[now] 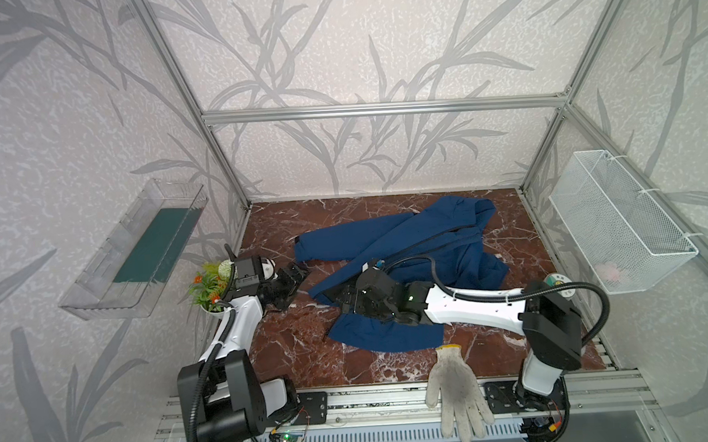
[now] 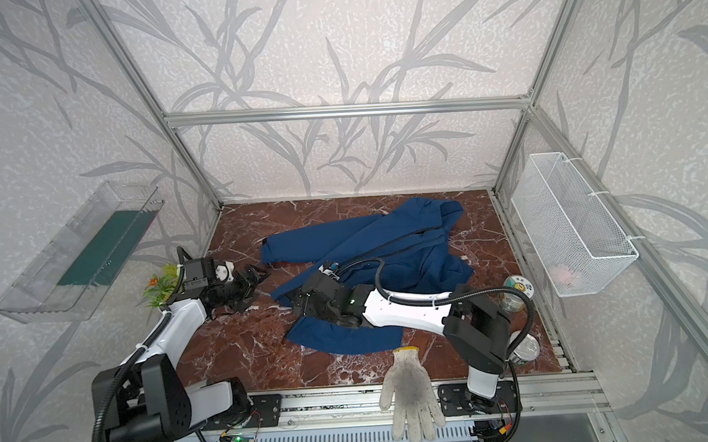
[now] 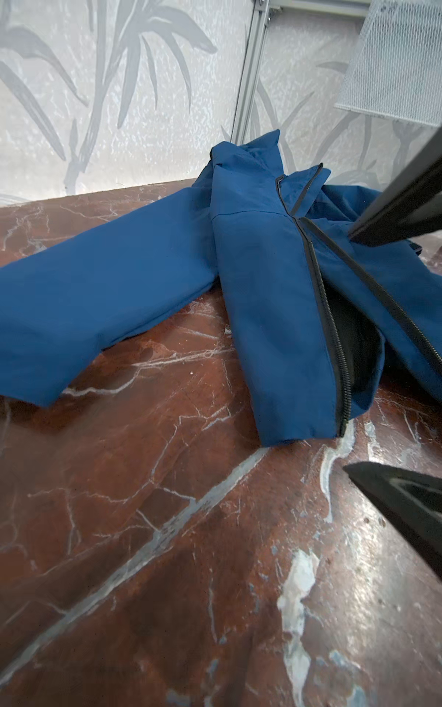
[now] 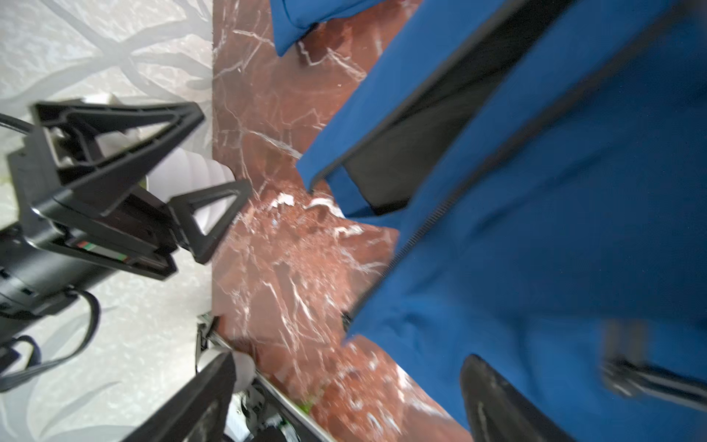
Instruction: Zip up the jacket
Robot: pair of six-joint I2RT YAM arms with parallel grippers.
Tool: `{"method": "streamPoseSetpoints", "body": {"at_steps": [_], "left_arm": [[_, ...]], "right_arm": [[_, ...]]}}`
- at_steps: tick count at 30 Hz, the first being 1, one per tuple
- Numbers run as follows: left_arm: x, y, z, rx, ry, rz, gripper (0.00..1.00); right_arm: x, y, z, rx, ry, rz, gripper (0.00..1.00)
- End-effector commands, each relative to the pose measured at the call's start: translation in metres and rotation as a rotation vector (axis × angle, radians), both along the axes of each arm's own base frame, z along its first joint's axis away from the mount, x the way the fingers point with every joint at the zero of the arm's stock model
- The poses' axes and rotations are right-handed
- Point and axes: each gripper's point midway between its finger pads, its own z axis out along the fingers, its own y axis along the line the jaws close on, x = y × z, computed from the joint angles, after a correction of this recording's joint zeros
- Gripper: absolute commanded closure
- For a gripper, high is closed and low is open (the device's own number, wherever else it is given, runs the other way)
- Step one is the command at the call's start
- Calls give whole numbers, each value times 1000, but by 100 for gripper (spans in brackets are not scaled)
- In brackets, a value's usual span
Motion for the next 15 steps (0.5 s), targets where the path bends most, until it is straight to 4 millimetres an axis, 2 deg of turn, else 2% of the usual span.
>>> {"method": "streamPoseSetpoints", "body": {"at_steps": [1, 7, 15], "left_arm": [[14, 6, 15, -61, -32, -14, 9], [25, 15, 13, -52, -26, 0, 9], [30, 20, 8, -46, -33, 24, 10]], "right_arm": [[8, 35, 13, 111, 8, 13, 14], [20, 75, -4, 152, 36, 28, 20], [37, 86, -38, 131, 71, -19, 25]]}}
